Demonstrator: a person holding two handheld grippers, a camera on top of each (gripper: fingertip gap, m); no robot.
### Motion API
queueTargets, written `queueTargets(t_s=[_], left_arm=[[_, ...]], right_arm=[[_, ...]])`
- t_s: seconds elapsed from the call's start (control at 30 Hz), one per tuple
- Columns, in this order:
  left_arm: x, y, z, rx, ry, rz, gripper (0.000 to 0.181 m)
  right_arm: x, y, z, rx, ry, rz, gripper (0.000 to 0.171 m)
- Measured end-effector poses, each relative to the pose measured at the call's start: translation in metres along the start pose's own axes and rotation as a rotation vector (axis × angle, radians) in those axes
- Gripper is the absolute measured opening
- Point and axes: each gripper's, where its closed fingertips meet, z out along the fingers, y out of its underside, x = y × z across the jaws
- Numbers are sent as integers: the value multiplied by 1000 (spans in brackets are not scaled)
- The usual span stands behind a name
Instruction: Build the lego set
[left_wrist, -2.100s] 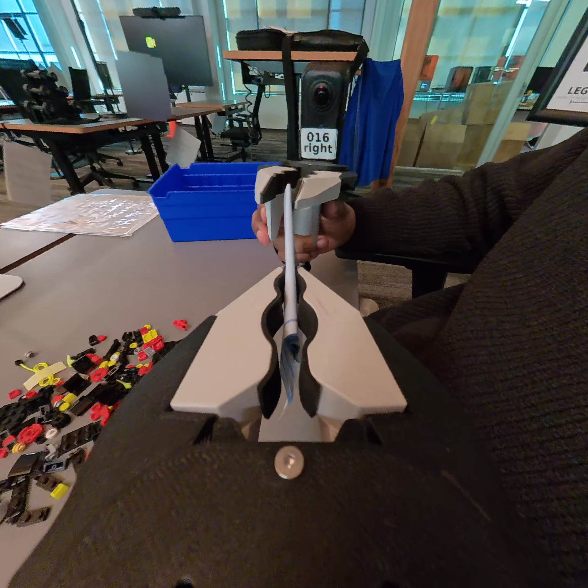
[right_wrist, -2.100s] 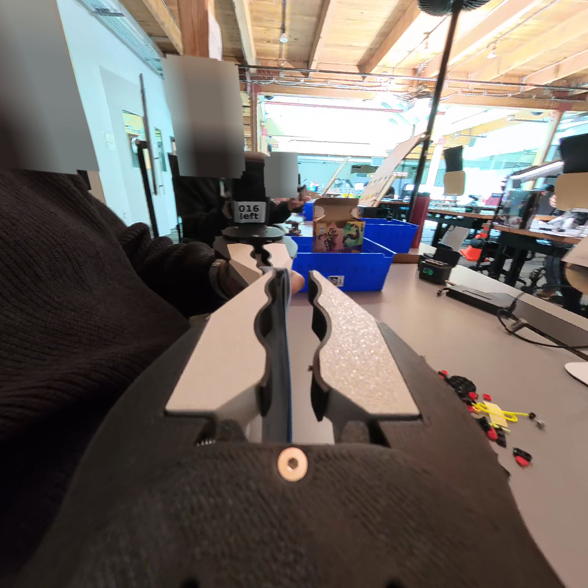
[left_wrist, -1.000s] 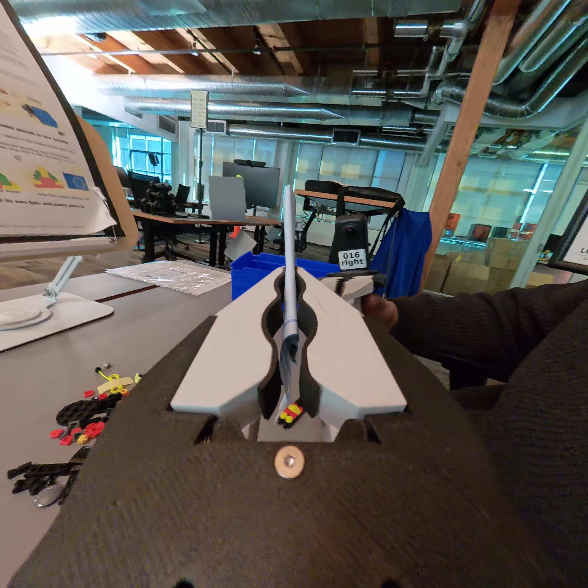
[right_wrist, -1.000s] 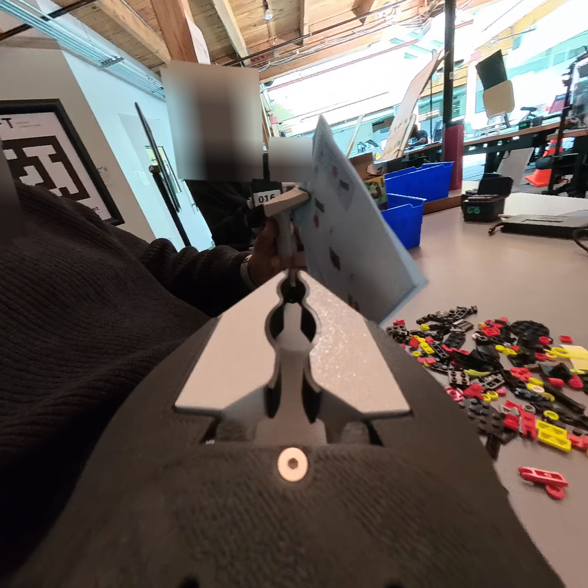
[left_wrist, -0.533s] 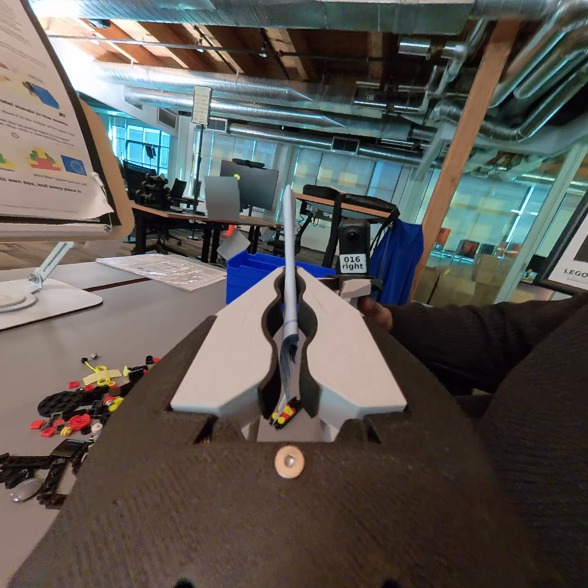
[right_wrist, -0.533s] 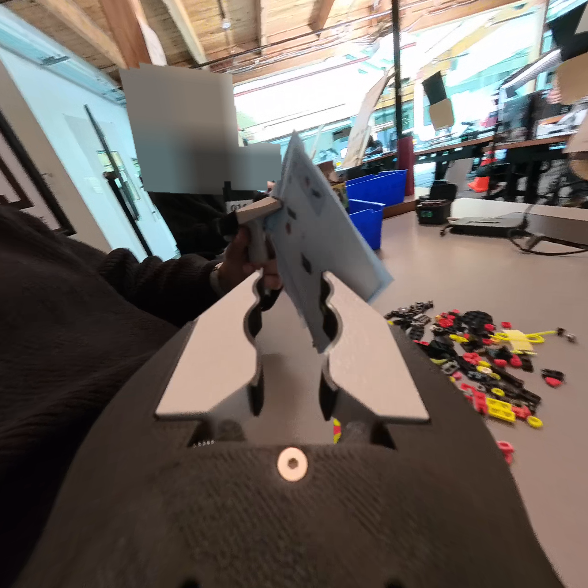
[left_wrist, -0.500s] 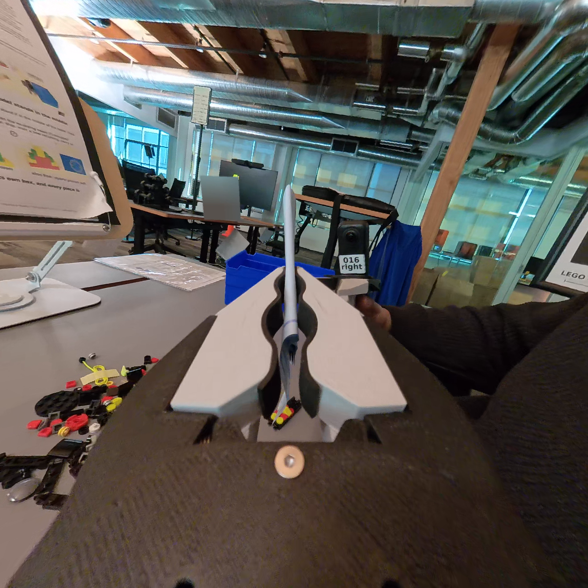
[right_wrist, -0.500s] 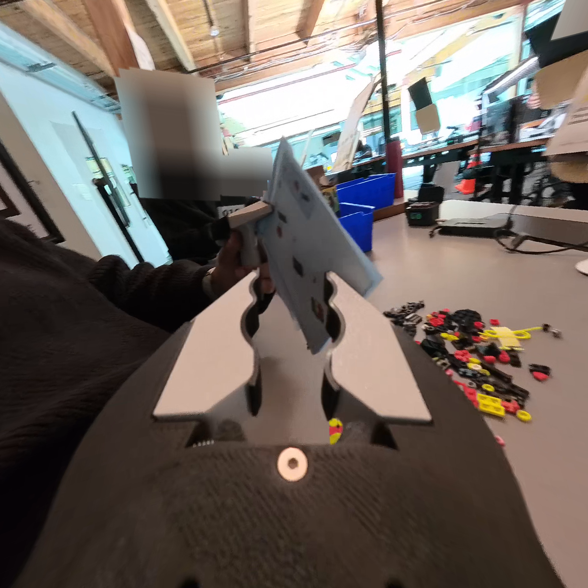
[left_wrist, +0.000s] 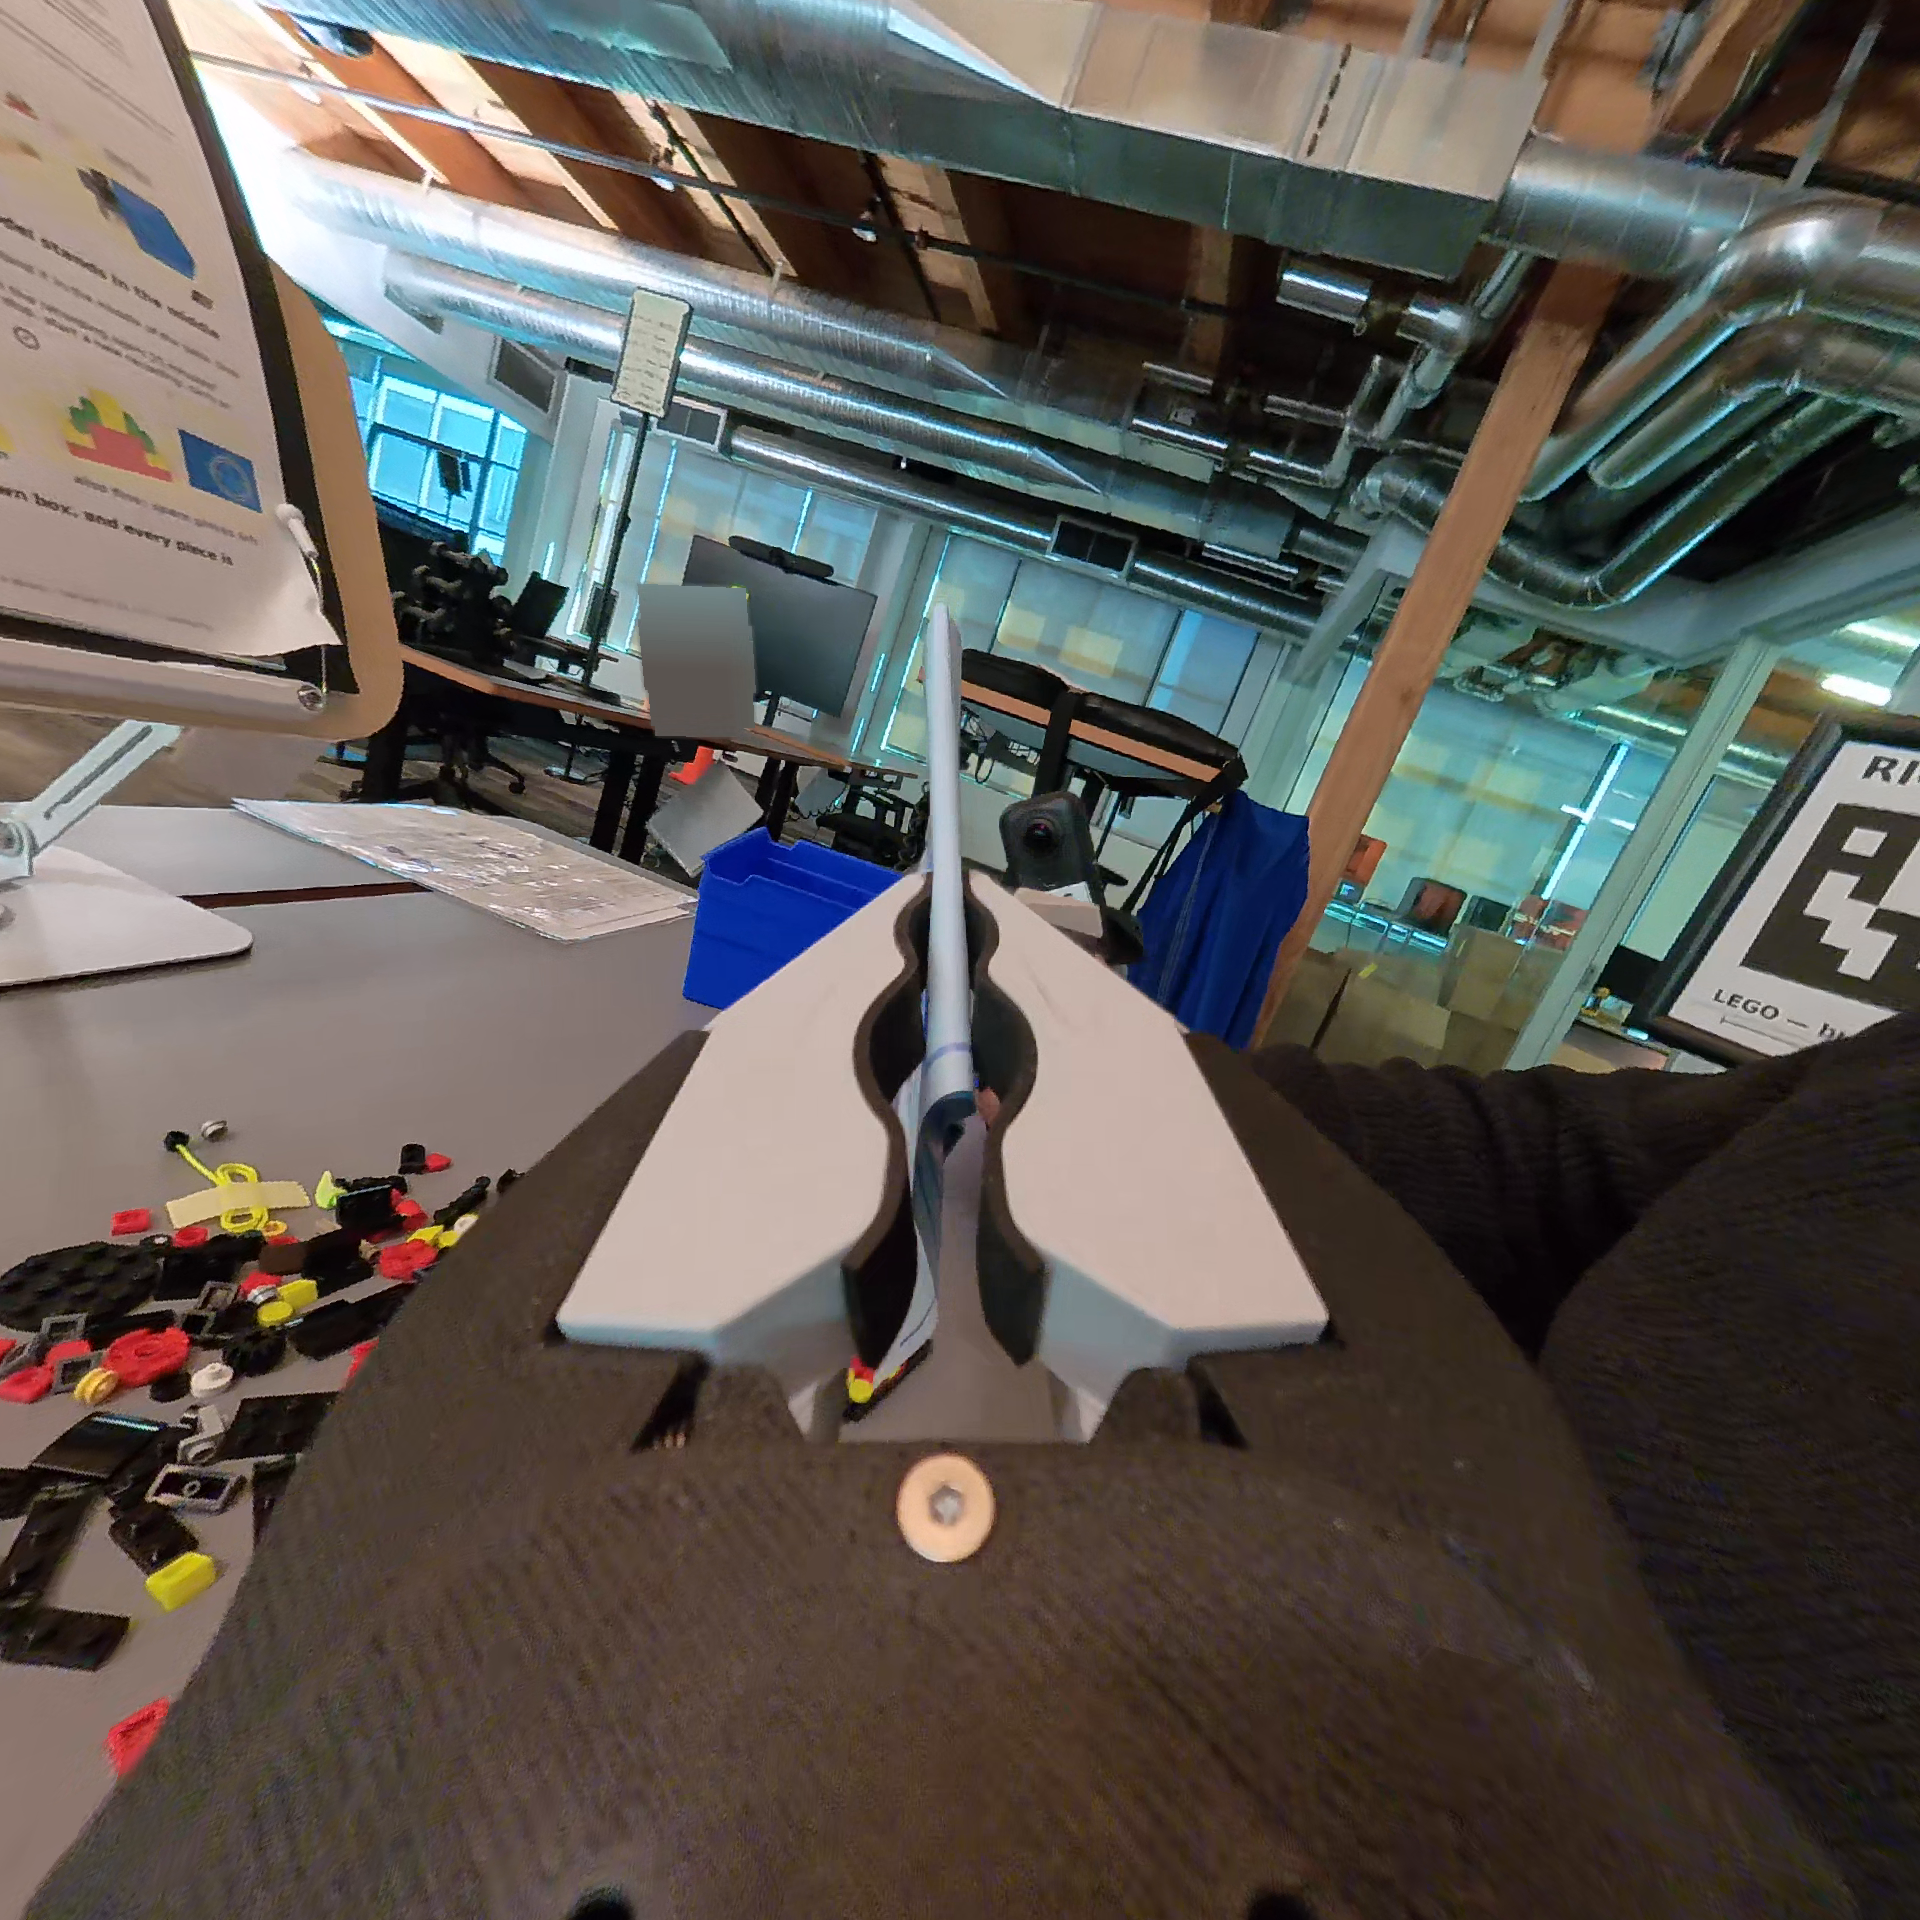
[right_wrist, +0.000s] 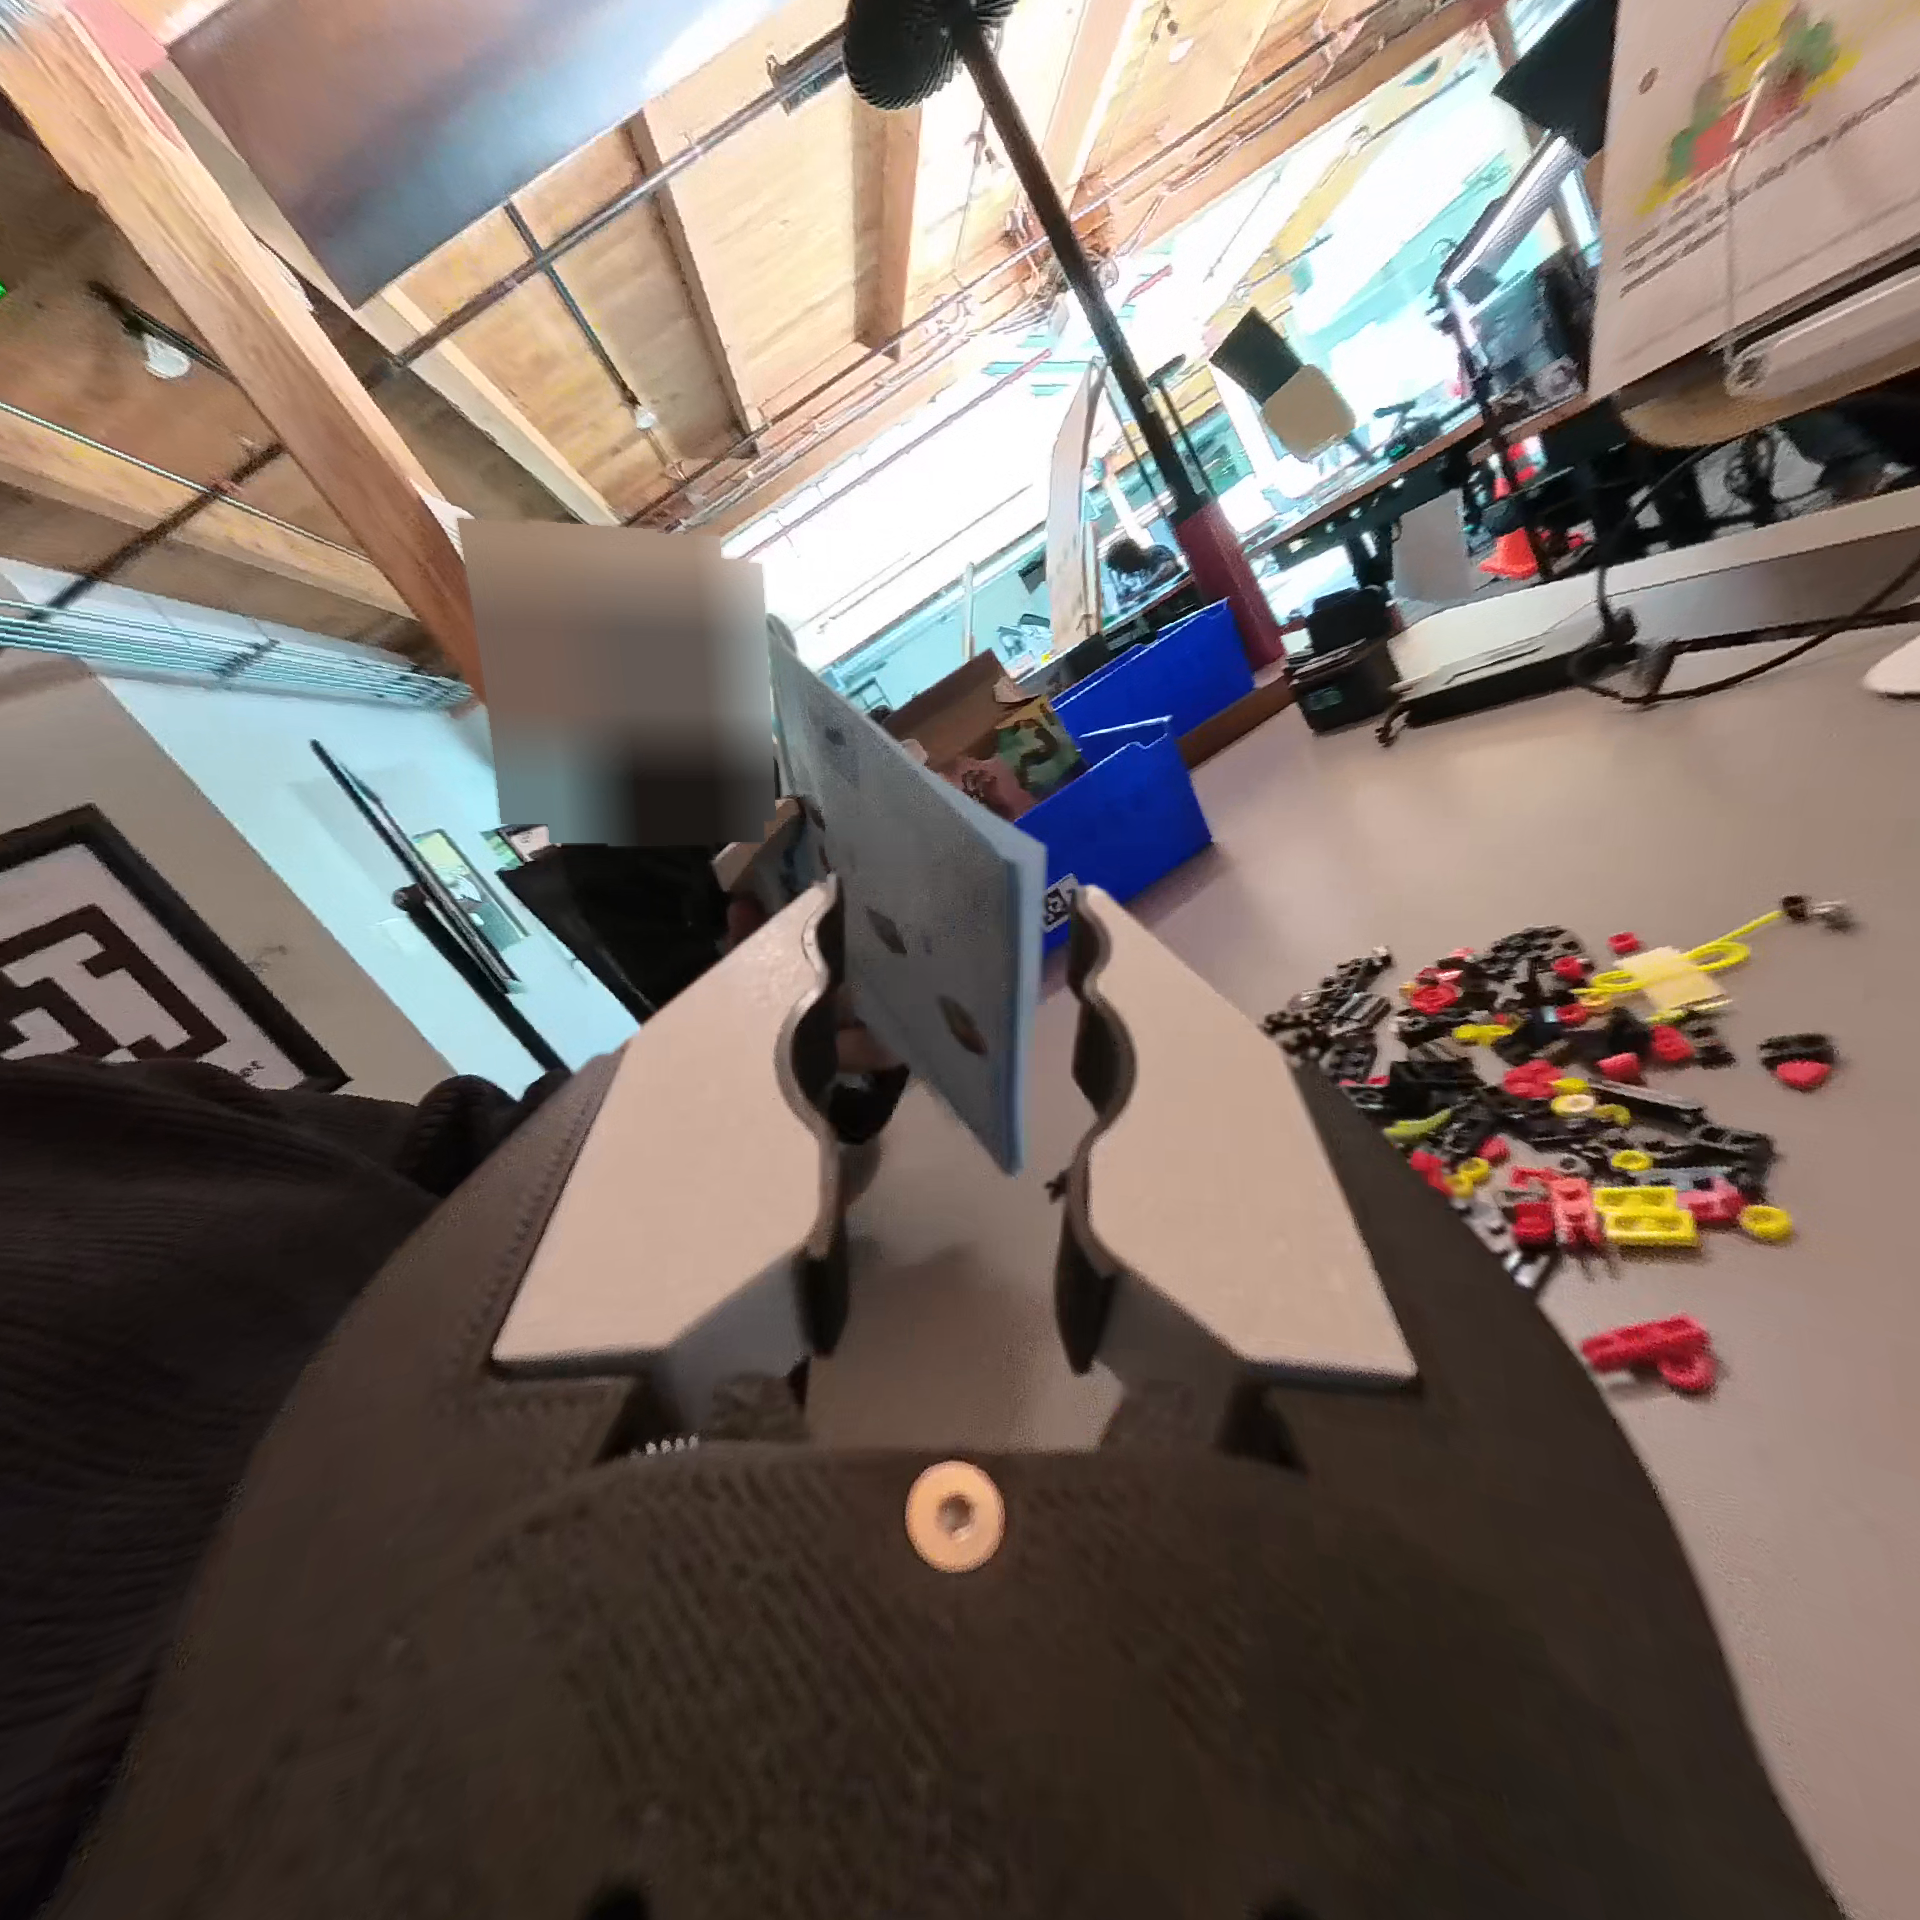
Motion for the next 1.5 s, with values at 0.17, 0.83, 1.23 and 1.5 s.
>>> queueTargets(t_s=[0.17,0.83,1.23,1.5], left_arm=[[-1,1,0,-5,-5,13,0],[-33,4,-7,6,-123,-37,0],[-14,-1,-7,70,111,-303,0],[-23,-2,-10,84,82,-314,0]], right_arm=[[-9,2,3,-4,-28,-43,35],[-58,23,10,-88,-214,-311,22],[-25,28,15,-146,58,-551,37],[-38,20,11,-83,-38,-449,19]])
